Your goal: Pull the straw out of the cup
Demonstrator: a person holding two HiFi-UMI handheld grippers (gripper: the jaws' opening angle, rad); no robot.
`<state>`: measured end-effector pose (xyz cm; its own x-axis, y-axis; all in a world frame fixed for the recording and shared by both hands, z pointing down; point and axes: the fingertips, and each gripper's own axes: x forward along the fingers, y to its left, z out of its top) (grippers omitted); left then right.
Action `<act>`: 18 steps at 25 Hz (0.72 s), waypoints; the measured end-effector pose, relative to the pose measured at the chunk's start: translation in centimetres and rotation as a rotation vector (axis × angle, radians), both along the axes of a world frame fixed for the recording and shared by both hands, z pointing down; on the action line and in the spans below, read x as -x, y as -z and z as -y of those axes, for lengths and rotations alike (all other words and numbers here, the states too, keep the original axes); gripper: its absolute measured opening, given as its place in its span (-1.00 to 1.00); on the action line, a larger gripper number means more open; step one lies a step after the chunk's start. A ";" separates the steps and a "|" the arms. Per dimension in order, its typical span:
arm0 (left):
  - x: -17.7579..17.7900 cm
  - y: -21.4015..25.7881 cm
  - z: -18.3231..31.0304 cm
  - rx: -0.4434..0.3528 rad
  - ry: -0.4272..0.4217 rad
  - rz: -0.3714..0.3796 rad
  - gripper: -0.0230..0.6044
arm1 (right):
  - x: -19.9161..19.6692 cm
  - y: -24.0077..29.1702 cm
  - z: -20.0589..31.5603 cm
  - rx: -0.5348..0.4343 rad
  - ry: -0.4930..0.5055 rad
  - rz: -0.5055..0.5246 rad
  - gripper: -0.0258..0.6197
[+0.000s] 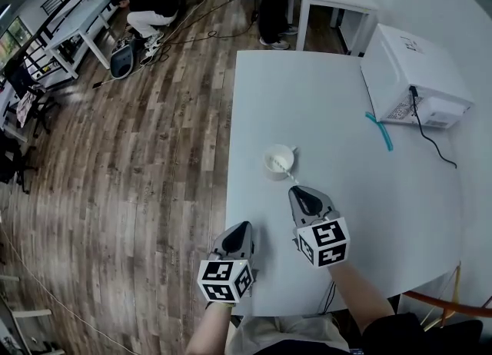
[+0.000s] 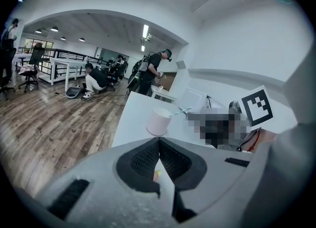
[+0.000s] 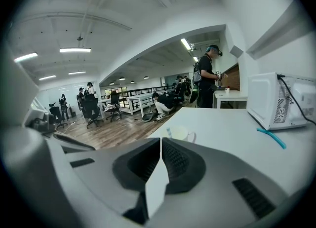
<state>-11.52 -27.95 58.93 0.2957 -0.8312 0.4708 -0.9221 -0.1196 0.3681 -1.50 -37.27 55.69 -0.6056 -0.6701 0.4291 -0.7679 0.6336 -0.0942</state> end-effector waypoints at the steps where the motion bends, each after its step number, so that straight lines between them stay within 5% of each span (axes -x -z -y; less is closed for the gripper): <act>1: 0.0 -0.2 0.2 0.002 0.002 -0.001 -0.87 | 0.0 -0.3 0.3 0.001 -0.004 -0.004 -0.83; 12: 0.2 -1.4 1.6 0.008 -0.006 0.001 -0.87 | 0.9 -2.5 2.9 0.008 -0.002 -0.032 -0.81; 18: 0.2 -1.7 1.9 0.017 -0.004 0.004 -0.87 | 1.4 -2.8 4.2 0.004 0.001 -0.036 -0.63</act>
